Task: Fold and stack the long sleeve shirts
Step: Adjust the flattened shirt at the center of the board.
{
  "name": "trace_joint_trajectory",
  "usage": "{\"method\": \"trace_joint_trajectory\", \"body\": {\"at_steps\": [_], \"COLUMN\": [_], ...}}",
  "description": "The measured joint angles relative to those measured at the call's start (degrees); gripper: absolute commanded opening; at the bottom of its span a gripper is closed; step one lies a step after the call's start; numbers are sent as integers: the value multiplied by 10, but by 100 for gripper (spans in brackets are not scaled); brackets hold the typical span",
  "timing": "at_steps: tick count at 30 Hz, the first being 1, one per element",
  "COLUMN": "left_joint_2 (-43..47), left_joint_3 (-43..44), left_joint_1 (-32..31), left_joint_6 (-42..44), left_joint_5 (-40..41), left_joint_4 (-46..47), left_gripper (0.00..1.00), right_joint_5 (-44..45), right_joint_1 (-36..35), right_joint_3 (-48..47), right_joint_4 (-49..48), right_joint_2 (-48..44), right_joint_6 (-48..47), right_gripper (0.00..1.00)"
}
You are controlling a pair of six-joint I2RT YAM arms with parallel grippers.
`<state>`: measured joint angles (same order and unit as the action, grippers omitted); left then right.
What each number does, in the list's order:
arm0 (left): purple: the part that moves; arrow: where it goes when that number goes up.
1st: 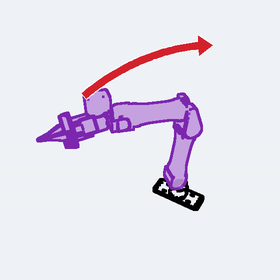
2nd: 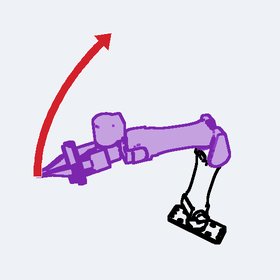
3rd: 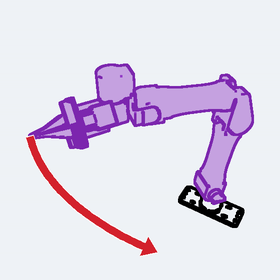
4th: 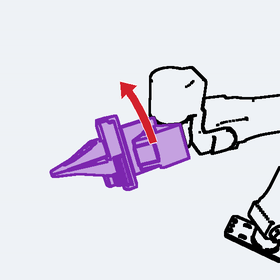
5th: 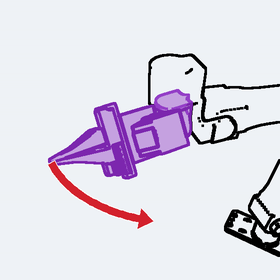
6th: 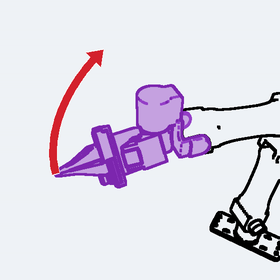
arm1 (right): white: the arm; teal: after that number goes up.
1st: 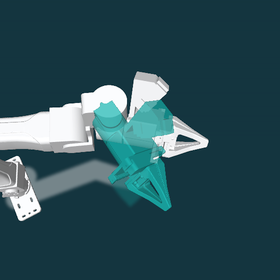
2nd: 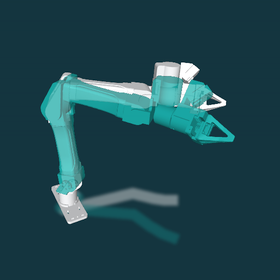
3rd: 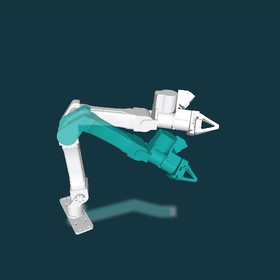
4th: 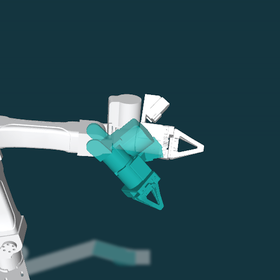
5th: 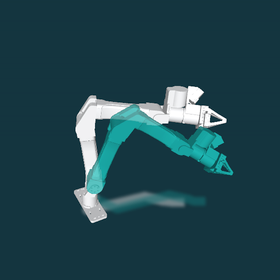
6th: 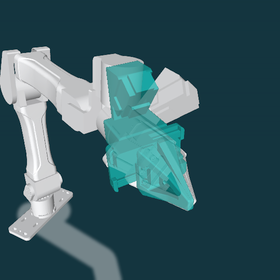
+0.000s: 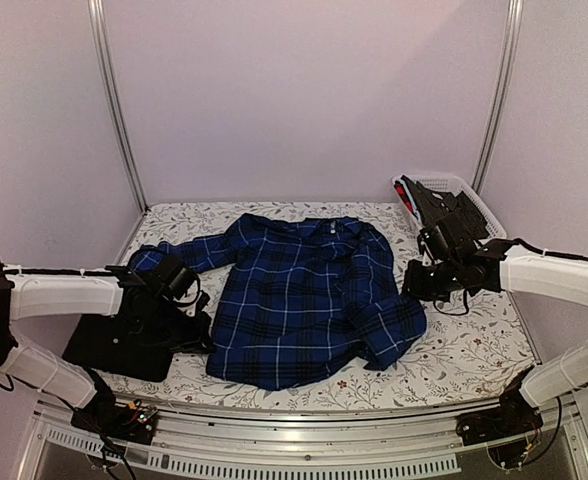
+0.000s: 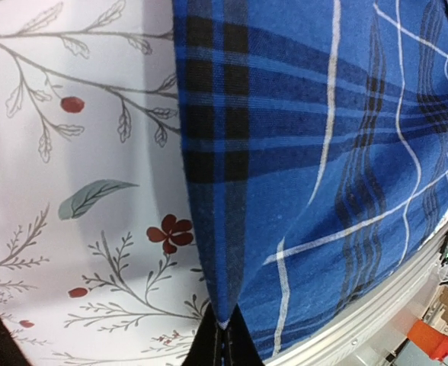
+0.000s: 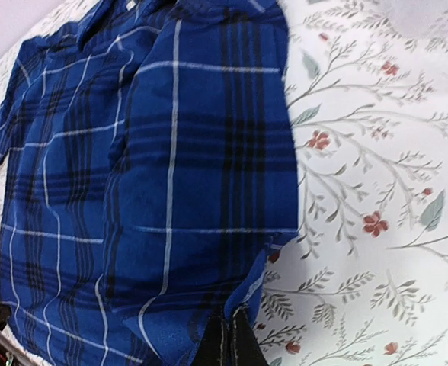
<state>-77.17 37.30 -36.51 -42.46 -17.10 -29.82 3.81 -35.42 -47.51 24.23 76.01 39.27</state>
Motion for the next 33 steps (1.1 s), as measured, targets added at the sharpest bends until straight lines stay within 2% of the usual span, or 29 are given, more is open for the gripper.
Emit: {"method": "trace_joint_trajectory", "body": {"at_steps": [10, 19, 33], "left_joint_2": [7, 9, 30], "left_joint_3": [-12, -12, -10], "left_joint_1": [11, 15, 17], "left_joint_6": [13, 19, 23], "left_joint_5": [-18, -24, -30], "left_joint_4": [1, 0, -4], "left_gripper": [0, 0, 0], "right_joint_5": [104, 133, 119], "right_joint_1": [72, 181, 205], "right_joint_3": [-173, -304, -483], "right_joint_4": [65, 88, 78], "right_joint_2": [100, 172, 276], "right_joint_6": [-86, -170, -243], "right_gripper": [0, 0, 0]}}
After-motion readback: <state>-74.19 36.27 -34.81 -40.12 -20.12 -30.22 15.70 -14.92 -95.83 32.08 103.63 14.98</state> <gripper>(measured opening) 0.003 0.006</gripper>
